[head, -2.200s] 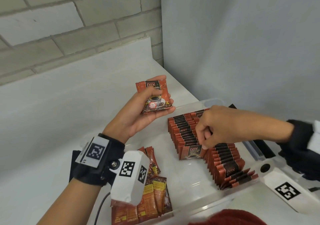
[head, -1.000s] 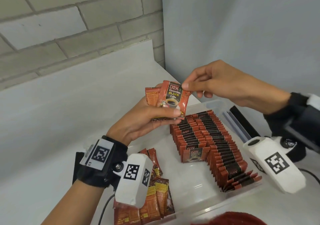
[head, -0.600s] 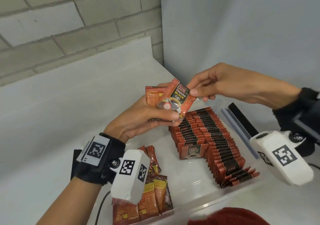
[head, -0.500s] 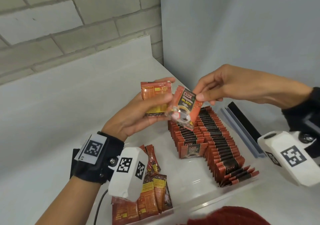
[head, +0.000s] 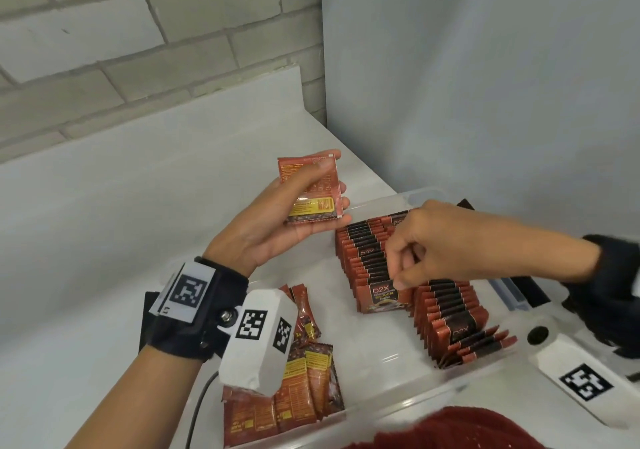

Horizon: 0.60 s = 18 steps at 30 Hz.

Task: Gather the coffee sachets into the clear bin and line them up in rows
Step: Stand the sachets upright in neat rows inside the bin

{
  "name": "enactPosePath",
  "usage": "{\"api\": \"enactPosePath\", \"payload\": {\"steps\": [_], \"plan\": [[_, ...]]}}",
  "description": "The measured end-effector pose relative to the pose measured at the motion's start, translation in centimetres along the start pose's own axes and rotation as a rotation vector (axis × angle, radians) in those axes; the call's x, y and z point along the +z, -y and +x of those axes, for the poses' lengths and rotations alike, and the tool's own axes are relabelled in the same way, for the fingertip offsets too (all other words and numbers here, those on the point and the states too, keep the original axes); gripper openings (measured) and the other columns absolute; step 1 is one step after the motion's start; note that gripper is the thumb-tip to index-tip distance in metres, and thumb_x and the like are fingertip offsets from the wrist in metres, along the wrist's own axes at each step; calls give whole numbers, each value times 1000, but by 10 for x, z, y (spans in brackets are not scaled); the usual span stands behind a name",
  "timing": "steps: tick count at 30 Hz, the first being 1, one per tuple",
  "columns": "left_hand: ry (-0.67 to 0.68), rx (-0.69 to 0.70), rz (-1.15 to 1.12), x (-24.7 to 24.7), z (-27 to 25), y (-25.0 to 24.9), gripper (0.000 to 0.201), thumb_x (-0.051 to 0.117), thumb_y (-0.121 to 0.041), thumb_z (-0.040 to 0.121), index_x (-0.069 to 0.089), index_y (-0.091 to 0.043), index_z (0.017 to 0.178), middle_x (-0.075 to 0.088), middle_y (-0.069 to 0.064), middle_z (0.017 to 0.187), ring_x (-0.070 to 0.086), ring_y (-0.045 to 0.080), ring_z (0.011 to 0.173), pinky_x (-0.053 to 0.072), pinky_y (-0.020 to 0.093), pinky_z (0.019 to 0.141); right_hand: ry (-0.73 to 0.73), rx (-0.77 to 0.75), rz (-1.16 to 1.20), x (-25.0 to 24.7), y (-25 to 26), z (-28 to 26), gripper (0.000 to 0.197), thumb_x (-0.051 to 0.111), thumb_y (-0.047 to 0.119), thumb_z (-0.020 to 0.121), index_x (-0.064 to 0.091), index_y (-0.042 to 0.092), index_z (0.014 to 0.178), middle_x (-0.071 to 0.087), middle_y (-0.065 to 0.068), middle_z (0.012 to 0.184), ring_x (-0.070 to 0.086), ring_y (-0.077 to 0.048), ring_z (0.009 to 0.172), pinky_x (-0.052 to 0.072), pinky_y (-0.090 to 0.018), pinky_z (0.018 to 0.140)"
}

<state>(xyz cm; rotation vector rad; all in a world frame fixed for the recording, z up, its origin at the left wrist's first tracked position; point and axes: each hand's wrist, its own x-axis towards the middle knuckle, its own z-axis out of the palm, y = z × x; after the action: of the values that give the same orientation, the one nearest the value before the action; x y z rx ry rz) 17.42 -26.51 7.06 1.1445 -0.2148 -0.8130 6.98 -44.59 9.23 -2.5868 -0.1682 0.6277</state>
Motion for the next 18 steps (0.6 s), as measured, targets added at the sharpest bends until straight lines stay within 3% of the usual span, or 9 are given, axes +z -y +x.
{"api": "enactPosePath", "payload": {"steps": [4,10,14,18], "plan": [[-5,-17,-12,-1,0,-1,38,62,-30,79,65,-21,116,63,10,92,68,19,77,58,35,72,40,-2,-74,5,0,3,3,74,26,82,74,28,80,70,11,73,61,2,67,44,-11,59],[8,-33,-98,-1,1,-1,40,60,-20,77,64,-17,116,63,11,89,68,19,75,59,36,71,46,-1,-72,5,-3,7,3,74,25,82,74,27,81,68,14,70,58,8,64,42,-5,58],[5,-42,-127,0,1,0,31,49,-10,92,62,-14,120,63,12,84,67,21,73,60,38,73,33,-9,-13,6,-3,8,7,75,24,82,74,29,77,66,19,65,58,8,64,40,-5,59],[1,-53,-128,-1,1,0,30,47,-9,95,63,-15,120,62,12,83,68,22,74,60,40,74,41,0,-53,6,-4,8,4,76,26,81,75,29,80,68,15,69,59,7,66,40,-6,58]]}}
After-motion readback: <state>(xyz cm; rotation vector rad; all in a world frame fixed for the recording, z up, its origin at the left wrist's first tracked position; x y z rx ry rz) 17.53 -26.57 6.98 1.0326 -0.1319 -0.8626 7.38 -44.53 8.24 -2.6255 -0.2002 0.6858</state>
